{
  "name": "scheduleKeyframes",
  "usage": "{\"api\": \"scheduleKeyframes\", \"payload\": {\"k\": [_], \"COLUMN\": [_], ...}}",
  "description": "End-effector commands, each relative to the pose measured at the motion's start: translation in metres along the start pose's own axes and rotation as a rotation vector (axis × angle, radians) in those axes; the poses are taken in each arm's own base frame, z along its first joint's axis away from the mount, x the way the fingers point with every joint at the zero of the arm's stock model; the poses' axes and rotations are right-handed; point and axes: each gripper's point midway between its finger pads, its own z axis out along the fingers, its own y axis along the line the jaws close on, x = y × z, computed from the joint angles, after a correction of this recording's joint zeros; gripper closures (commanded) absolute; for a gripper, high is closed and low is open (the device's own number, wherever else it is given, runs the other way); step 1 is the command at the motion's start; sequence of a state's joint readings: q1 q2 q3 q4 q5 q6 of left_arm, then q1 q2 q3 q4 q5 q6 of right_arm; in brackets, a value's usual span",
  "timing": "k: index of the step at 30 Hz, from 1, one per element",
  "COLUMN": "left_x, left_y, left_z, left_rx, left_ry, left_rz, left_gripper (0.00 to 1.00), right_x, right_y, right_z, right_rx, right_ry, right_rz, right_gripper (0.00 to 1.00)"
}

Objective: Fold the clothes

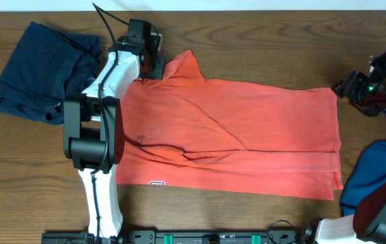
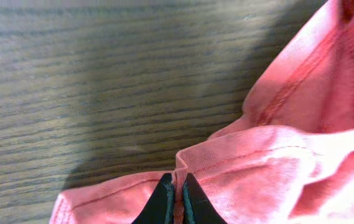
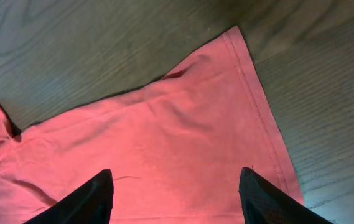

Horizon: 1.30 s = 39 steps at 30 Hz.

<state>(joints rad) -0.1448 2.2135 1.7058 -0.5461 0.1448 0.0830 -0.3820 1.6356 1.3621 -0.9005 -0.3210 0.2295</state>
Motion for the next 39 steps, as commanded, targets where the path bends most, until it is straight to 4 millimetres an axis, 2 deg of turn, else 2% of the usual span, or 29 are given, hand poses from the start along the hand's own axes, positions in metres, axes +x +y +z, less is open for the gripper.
{"api": "scheduleKeyframes", "payload": {"k": [1,6,19,21,25,28,33,36,39], "left_x": [-0.020,-0.017,0.056,0.067,0.082,0.068,0.008,-0.010,-0.017], "left_y": [-0.006,-0.018,-0.020,-0.022,-0.024,-0.025,-0.028,-0.034,-0.047], "left_z": [-0.042,-0.066,-0.066,-0.068,-0.076,-0.084,-0.085,-0.073,-0.053], "left_rx": [0.023,0.074,0.080,0.081,0.083,0.082,0.083,0.095,0.149], "left_ry": [-0.079,-0.069,0.213,0.257,0.320,0.270,0.035,-0.040,-0.065], "left_rz": [0.010,0.013,-0.021,-0.025,-0.029,-0.022,0.015,0.035,0.051], "left_gripper": [0.94,0.94,0.93,0.88,0.70,0.57,0.49,0.49,0.48], "right_x": [0.003,0.002,0.003,0.003,0.003,0.002,0.003,0.003,0.003], "right_y": [0.002,0.002,0.002,0.002,0.002,0.002,0.002,0.002,0.002], "right_z": [0.002,0.002,0.002,0.002,0.002,0.002,0.002,0.002,0.002], "right_rx": [-0.002,-0.002,-0.002,-0.002,-0.002,-0.002,-0.002,-0.002,-0.002], "right_ry": [0.010,0.009,0.011,0.010,0.010,0.008,0.010,0.011,0.010], "right_rz": [-0.016,-0.017,-0.016,-0.016,-0.016,-0.016,-0.016,-0.015,-0.015], "right_gripper": [0.37,0.37,0.37,0.37,0.36,0.35,0.33,0.33,0.33]}}
